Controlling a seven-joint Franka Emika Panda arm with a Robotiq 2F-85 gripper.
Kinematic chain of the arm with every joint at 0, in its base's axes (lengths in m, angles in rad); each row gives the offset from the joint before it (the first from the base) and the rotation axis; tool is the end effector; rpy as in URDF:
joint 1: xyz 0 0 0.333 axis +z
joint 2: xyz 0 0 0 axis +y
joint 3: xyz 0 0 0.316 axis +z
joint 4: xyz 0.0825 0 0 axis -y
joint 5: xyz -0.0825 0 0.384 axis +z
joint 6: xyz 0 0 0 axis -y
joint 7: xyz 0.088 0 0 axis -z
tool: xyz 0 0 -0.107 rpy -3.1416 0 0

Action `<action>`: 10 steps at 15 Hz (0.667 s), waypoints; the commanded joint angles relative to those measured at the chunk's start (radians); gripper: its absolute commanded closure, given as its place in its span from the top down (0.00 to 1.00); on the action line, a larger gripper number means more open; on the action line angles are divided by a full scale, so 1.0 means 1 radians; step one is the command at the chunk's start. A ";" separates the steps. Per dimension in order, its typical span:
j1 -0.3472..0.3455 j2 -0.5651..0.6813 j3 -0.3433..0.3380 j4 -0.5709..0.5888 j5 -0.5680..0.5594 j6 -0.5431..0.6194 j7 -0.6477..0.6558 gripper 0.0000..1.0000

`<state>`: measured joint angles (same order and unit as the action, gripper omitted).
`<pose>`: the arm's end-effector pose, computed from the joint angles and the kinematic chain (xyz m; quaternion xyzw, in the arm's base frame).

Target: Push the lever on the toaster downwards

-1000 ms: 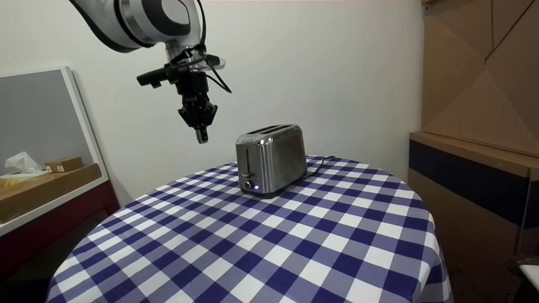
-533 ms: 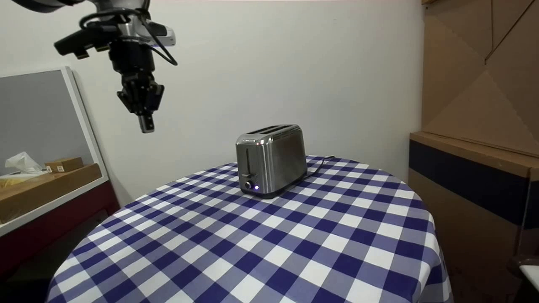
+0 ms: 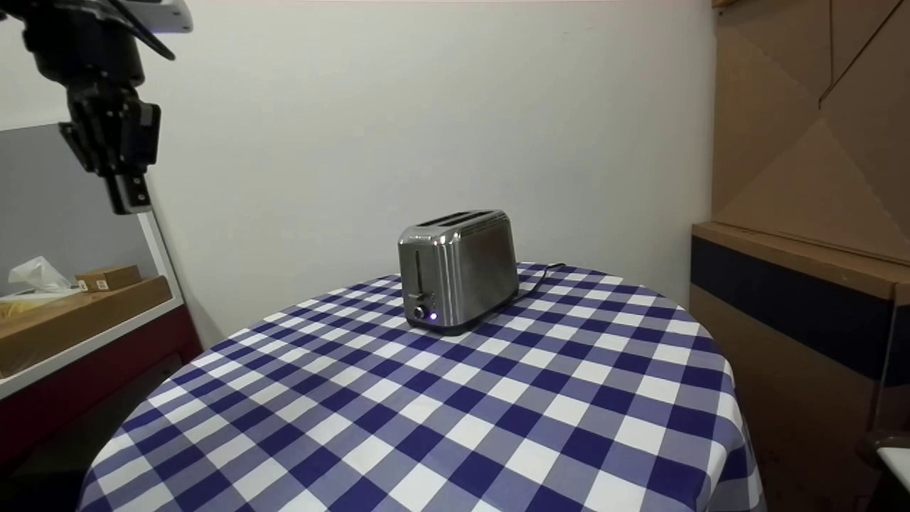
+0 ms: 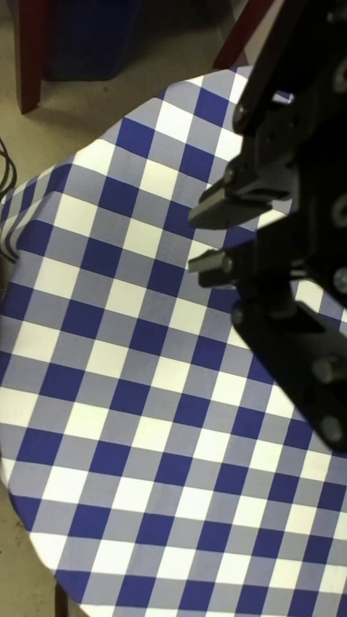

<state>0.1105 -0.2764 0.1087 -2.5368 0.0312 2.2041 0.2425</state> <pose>0.4136 0.0925 0.3664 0.9993 -0.0237 -0.0275 0.0090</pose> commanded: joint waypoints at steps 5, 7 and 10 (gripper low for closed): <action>-0.011 -0.211 0.002 -0.133 0.070 -0.047 0.006 0.81; -0.017 -0.233 0.004 -0.136 0.063 -0.045 0.008 0.96; -0.020 -0.250 0.006 -0.131 0.061 -0.045 0.006 1.00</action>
<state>0.0979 -0.4814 0.1095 -2.6567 0.0786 2.1746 0.2431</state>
